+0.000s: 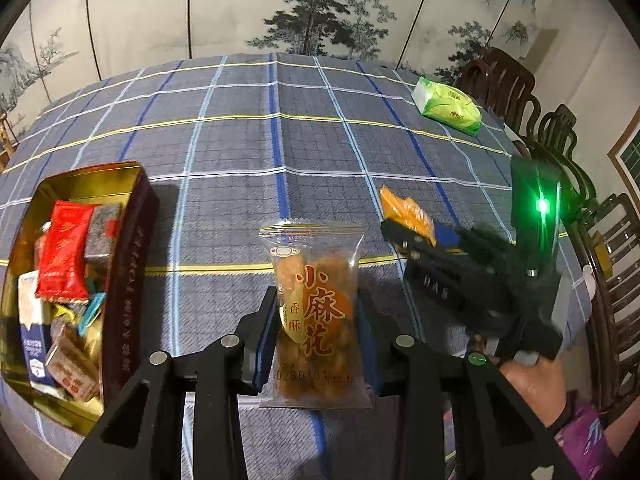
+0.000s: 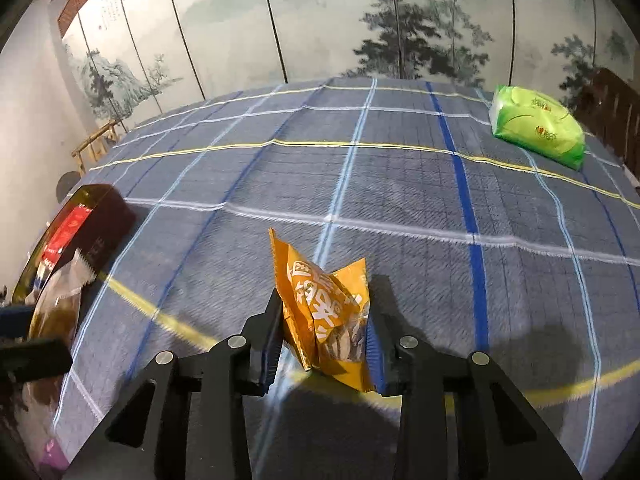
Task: Organize snacks
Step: 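Lower the dough-twist packet into the tin and open the left gripper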
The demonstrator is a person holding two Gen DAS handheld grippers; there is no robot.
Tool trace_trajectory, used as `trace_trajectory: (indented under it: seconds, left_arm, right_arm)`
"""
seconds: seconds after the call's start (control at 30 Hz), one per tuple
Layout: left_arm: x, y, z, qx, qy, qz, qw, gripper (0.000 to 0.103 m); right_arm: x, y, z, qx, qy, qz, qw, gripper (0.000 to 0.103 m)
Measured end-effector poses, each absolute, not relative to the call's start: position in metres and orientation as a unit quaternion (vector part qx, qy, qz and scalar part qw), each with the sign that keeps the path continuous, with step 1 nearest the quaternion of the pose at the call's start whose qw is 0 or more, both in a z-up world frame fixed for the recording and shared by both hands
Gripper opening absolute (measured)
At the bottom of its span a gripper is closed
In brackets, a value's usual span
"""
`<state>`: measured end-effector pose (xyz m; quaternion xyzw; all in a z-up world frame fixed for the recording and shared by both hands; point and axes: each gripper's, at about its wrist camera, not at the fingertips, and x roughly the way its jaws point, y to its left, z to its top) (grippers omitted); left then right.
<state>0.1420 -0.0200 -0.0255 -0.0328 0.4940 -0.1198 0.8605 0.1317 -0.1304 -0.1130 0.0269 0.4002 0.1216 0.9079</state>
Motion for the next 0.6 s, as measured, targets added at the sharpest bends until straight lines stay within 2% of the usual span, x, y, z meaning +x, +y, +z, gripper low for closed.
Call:
trace_trajectory:
  seconds: [0.6]
  left_arm:
    - [0.106, 0.095, 0.002, -0.047, 0.466, -0.044, 0.883, 0.033]
  right_arm:
    - [0.114, -0.108, -0.119, 0.034, 0.408, 0.105, 0.906, 0.036]
